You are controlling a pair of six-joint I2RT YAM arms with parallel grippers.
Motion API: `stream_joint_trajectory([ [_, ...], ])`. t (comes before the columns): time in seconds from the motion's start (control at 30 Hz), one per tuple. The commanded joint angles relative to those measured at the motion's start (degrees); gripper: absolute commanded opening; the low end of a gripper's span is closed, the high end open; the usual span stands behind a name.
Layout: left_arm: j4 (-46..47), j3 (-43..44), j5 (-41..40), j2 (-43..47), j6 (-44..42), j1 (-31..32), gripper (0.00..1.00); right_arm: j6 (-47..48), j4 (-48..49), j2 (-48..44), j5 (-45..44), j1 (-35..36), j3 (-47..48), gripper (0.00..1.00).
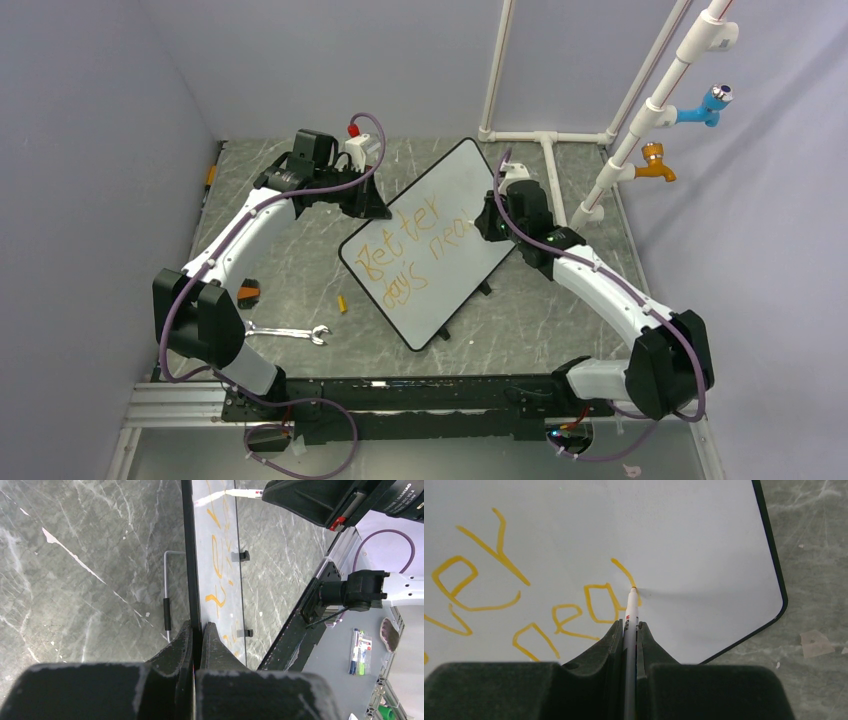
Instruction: Write a sentence on the whiteboard
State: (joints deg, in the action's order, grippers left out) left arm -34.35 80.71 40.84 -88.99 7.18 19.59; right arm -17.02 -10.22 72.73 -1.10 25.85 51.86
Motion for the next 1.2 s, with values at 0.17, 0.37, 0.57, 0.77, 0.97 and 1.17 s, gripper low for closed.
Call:
stream_joint_trajectory([
  [0.17, -0.01, 0.26, 2.19, 1.10, -4.69, 1.94, 0.00, 0.41, 2.14, 3.70, 0.34, 0.00, 6.01, 0.00],
  [0.37, 0.03, 0.24, 2.23, 1.10, -4.71, 1.91, 0.00, 0.74, 2.01, 5.53, -0.33, -0.25, 8.26, 0.00],
  [0.57, -0.16, 0.33, 2.20, 0.83, -4.71, 1.93, 0.00, 1.15, 0.88, 4.85, -1.29, -0.25, 8.94, 0.00],
  [0.77, -0.18, 0.31, 1.60, 1.10, -4.87, 1.86, 0.00, 1.20, -1.61, -0.48, -2.35, -0.29, 8.76, 0.00],
  [0.97, -0.73, 0.41, 0.52, 0.80, -5.36, 1.85, 0.00, 0.73, -4.70, -7.17, -3.45, -0.28, 8.22, 0.00],
  [1.17, -1.15, 0.41, 0.13, 0.36, -5.76, 1.85, 0.00, -0.19, -7.11, -12.71, -3.32, -0.26, 6.60, 0.00],
])
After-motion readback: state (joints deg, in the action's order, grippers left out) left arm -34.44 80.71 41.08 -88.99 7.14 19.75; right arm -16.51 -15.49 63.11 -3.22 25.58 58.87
